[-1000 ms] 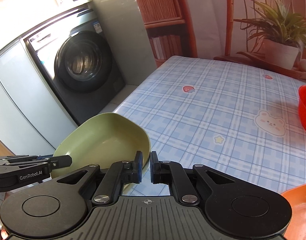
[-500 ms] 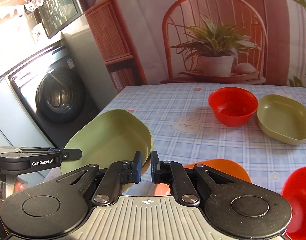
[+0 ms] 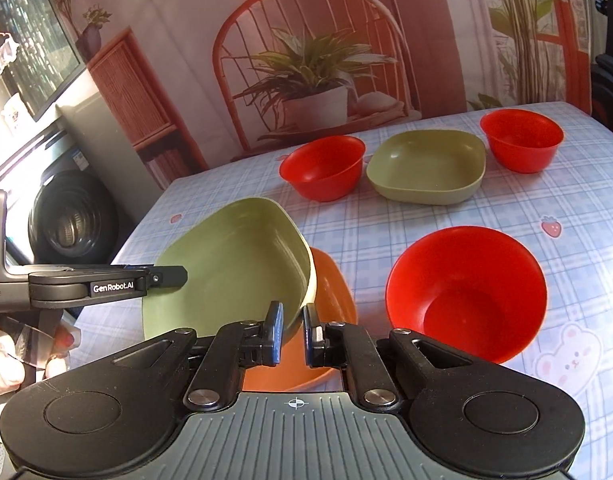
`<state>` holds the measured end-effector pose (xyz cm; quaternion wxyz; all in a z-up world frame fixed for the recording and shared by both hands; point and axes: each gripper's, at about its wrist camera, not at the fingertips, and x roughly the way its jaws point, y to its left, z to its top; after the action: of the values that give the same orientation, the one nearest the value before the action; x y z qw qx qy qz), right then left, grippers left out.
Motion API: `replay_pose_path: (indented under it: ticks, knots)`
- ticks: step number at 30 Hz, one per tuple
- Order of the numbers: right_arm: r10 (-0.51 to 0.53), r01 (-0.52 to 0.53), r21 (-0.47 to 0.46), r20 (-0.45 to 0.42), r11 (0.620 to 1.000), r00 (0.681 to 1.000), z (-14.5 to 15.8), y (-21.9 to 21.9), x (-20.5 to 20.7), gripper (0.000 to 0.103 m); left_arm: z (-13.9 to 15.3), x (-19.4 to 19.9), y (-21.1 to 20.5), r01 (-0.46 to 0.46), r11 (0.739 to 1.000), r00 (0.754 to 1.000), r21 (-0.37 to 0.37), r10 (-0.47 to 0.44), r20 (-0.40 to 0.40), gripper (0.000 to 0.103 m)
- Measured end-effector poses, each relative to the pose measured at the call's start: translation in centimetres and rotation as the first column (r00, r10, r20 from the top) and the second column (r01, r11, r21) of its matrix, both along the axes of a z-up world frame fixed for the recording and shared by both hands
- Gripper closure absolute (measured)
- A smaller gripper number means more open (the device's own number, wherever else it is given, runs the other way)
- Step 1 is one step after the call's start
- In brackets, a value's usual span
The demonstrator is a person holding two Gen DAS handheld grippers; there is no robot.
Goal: Organize plates and bowls
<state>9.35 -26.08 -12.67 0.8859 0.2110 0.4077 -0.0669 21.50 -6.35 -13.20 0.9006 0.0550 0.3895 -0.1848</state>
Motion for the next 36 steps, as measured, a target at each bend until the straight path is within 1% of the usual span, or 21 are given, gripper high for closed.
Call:
replay_pose_path:
  ticks: [5,11,16,23,26,29,31,33,35,36]
  knots:
    - [-0.025,0.026,0.006,-0.031,1.0,0.999,-1.0,-0.3,-0.7,0.093,-0.9,0.4,-1.4,0.035,0.998,0.999,0.043,-0.034,-0.011,0.091]
    - [-0.045,0.045,0.014,-0.049,0.999,0.998,-1.6,-0.7,-0.9,0.093,-1.4,1.1,-2.1,0.052,0.997,0.998,0.059,-0.05,-0.038,0.091]
    - [-0.051,0.053,0.031,-0.067,0.998,0.996,-2.3,-1.1,-0.8,0.092,-1.8,1.4,-2.6,0.068,0.994,0.997,0.083,-0.065,-0.037,0.091]
    - [-0.038,0.041,0.042,-0.084,0.998,0.996,-2.8,-1.1,-0.4,0.092,-2.2,1.7,-2.4,0.069,0.993,0.997,0.1,-0.065,-0.039,0.09]
    - [-0.029,0.033,0.05,-0.087,0.998,0.996,-2.9,-1.1,-0.3,0.092,-2.3,1.5,-2.5,0.071,0.989,0.997,0.127,-0.068,-0.027,0.09]
    - [-0.027,0.031,0.043,-0.09,0.999,0.996,-2.9,-0.9,-0.2,0.091,-2.4,1.5,-2.5,0.075,0.988,0.997,0.136,-0.072,-0.023,0.09]
    - [-0.03,0.034,0.038,-0.091,0.999,0.995,-2.9,-0.9,-0.2,0.086,-2.5,1.5,-2.4,0.073,0.987,0.997,0.142,-0.071,-0.021,0.09]
    - [-0.043,0.046,0.023,-0.092,0.999,0.995,-2.8,-0.9,-0.2,0.083,-2.5,1.5,-2.3,0.066,0.988,0.998,0.143,-0.064,-0.02,0.09]
    - [-0.057,0.058,0.016,-0.085,0.998,0.995,-2.7,-1.0,-0.3,0.083,-2.4,1.5,-2.0,0.058,0.989,0.998,0.135,-0.056,-0.022,0.09]
    - [-0.063,0.065,0.012,-0.08,0.998,0.995,-2.7,-1.2,-0.4,0.085,-2.3,1.4,-1.8,0.054,0.99,0.998,0.132,-0.052,-0.02,0.09]
